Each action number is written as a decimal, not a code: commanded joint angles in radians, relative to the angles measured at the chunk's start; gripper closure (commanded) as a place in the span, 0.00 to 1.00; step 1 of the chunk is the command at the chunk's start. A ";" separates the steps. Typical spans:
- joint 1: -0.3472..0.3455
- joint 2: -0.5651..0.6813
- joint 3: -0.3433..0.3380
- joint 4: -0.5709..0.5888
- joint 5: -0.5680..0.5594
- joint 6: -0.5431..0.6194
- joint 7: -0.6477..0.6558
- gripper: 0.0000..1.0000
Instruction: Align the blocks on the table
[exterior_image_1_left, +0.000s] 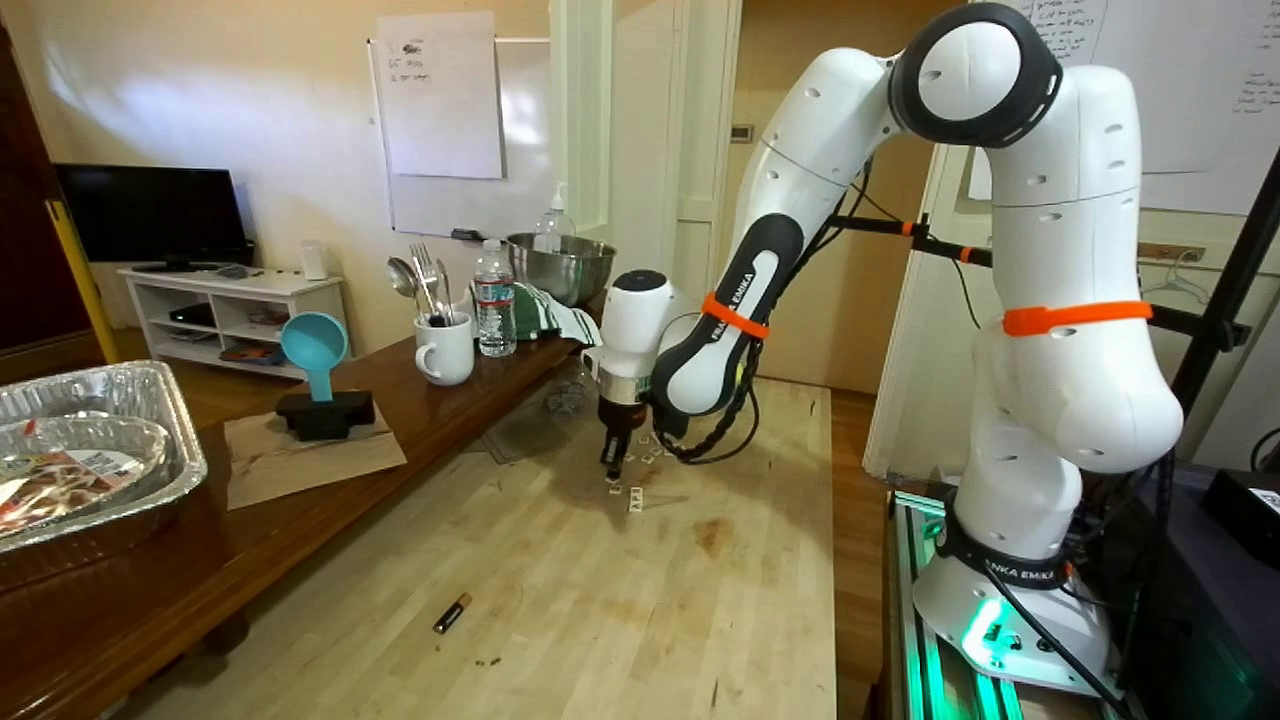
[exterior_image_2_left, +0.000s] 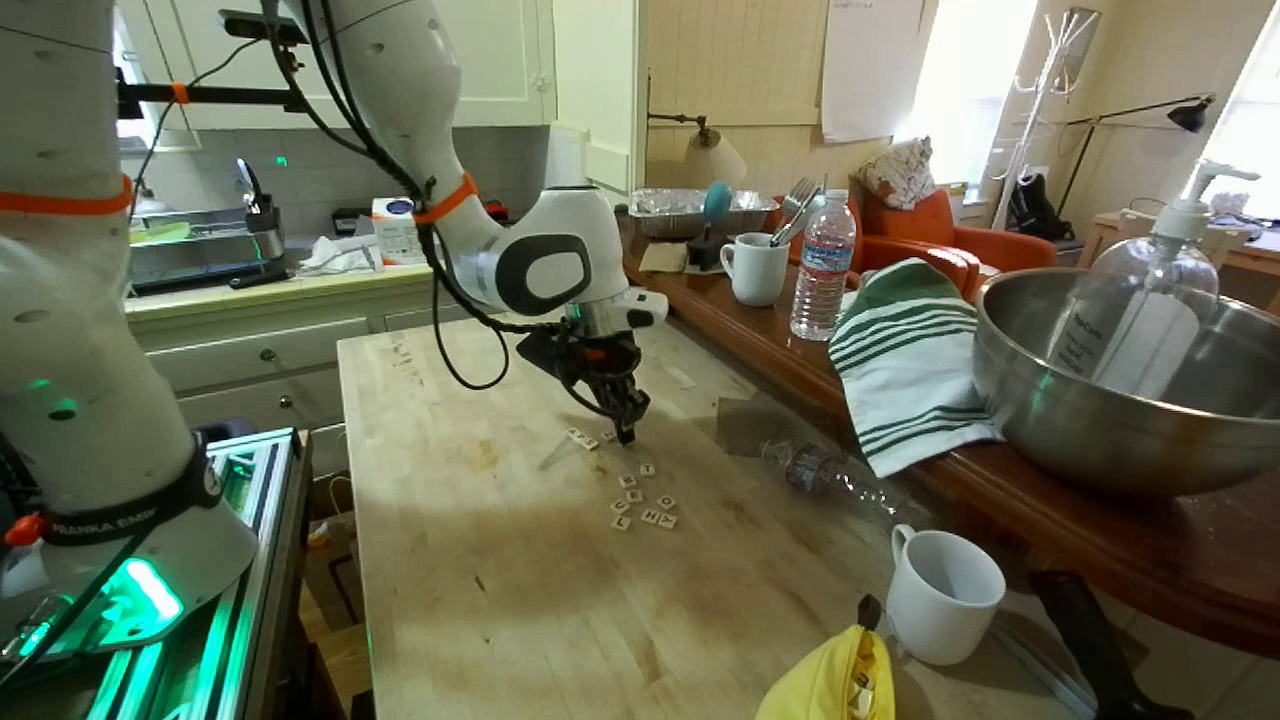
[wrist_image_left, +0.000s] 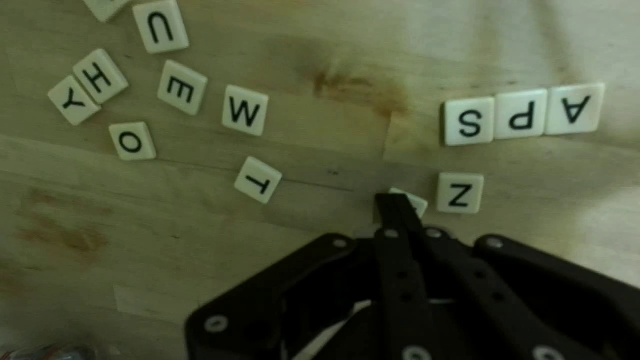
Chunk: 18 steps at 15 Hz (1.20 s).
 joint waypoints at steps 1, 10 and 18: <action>-0.035 0.007 0.062 -0.021 0.016 -0.101 -0.003 1.00; -0.050 0.011 0.106 -0.016 0.007 -0.103 0.054 1.00; -0.028 0.014 0.166 -0.014 0.036 -0.108 0.094 1.00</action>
